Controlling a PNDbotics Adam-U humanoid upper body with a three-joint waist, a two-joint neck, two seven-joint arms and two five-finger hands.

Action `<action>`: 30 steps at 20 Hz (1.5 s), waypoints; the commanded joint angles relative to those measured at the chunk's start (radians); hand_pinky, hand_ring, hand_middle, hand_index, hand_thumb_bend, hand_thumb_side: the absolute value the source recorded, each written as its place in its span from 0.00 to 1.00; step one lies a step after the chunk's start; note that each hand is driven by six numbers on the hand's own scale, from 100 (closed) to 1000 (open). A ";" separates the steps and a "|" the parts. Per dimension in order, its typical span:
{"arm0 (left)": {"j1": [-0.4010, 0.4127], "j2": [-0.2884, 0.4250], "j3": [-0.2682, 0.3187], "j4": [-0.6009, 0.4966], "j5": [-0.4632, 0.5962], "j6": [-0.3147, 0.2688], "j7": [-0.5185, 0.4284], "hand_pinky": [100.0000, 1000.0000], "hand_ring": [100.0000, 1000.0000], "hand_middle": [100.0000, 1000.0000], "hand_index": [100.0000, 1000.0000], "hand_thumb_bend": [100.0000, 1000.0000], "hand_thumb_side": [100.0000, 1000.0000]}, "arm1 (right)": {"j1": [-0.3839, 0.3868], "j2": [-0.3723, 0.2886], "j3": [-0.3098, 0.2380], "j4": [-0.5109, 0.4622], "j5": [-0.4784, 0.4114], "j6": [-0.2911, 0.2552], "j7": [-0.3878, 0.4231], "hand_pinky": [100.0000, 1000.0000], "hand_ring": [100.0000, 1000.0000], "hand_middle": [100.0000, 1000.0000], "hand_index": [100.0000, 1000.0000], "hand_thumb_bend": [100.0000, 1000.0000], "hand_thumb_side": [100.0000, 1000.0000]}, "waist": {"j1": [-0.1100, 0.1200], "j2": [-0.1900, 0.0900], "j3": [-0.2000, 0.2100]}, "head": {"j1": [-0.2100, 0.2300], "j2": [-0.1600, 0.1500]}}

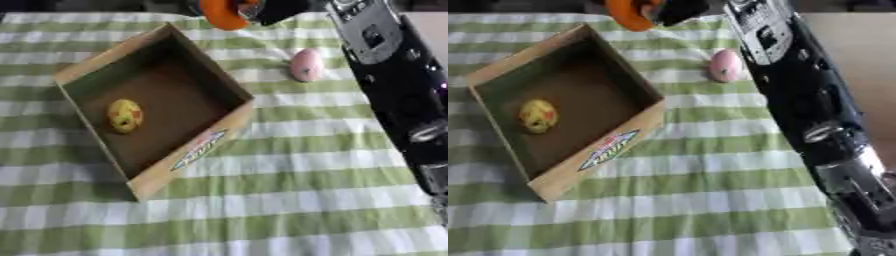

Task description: Pick up objects on the table and place them in the box.

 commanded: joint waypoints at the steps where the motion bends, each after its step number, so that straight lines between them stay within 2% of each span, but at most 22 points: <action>1: -0.006 0.010 0.001 -0.017 0.000 0.003 -0.001 0.52 0.68 0.66 0.75 0.00 0.98 | -0.032 0.016 0.012 -0.036 -0.012 0.004 0.014 0.63 0.51 0.22 0.57 0.00 0.23 | 0.003 -0.027 0.002 | -0.009 0.001; 7: -0.008 0.009 0.000 -0.017 0.002 0.002 -0.001 0.52 0.68 0.66 0.75 0.00 0.98 | -0.024 0.077 0.041 -0.033 -0.006 0.009 0.040 0.62 0.51 0.22 0.57 0.00 0.23 | 0.003 -0.027 0.008 | -0.014 -0.009; 12: -0.009 0.009 -0.002 -0.017 0.003 0.003 -0.003 0.52 0.68 0.66 0.75 0.00 0.98 | -0.018 0.113 0.073 0.010 0.038 0.003 0.051 0.62 0.52 0.24 0.57 0.00 0.24 | 0.002 -0.027 0.014 | -0.018 -0.012; 18: -0.010 0.009 -0.001 -0.017 0.002 0.006 -0.003 0.52 0.68 0.66 0.75 0.00 0.98 | -0.006 0.137 0.113 0.106 0.114 -0.036 0.061 0.62 0.55 0.27 0.57 0.00 0.25 | -0.001 -0.026 0.018 | -0.020 -0.014; 19: -0.010 0.009 -0.001 -0.017 0.002 0.007 -0.002 0.52 0.68 0.66 0.75 0.00 0.98 | -0.005 0.141 0.119 0.121 0.126 -0.046 0.063 0.62 0.56 0.28 0.57 0.00 0.22 | -0.001 -0.026 0.018 | -0.020 -0.015; 20: -0.010 0.008 -0.001 -0.017 0.002 0.008 -0.002 0.53 0.68 0.66 0.75 0.00 0.98 | -0.004 0.144 0.126 0.134 0.139 -0.058 0.065 0.62 0.57 0.29 0.57 0.00 0.28 | -0.002 -0.025 0.018 | -0.020 -0.016; 28: -0.011 0.008 -0.002 -0.017 0.002 0.010 -0.002 0.53 0.68 0.66 0.75 0.00 0.98 | 0.003 0.171 0.163 0.207 0.219 -0.158 0.127 0.66 0.67 0.46 0.74 0.00 0.30 | -0.003 -0.024 0.019 | -0.022 -0.017; 30: -0.011 0.008 -0.003 -0.017 0.002 0.010 -0.003 0.53 0.68 0.66 0.75 0.00 0.98 | 0.003 0.176 0.164 0.215 0.235 -0.182 0.149 0.67 0.72 0.54 0.81 0.00 0.38 | -0.003 -0.024 0.019 | -0.021 -0.017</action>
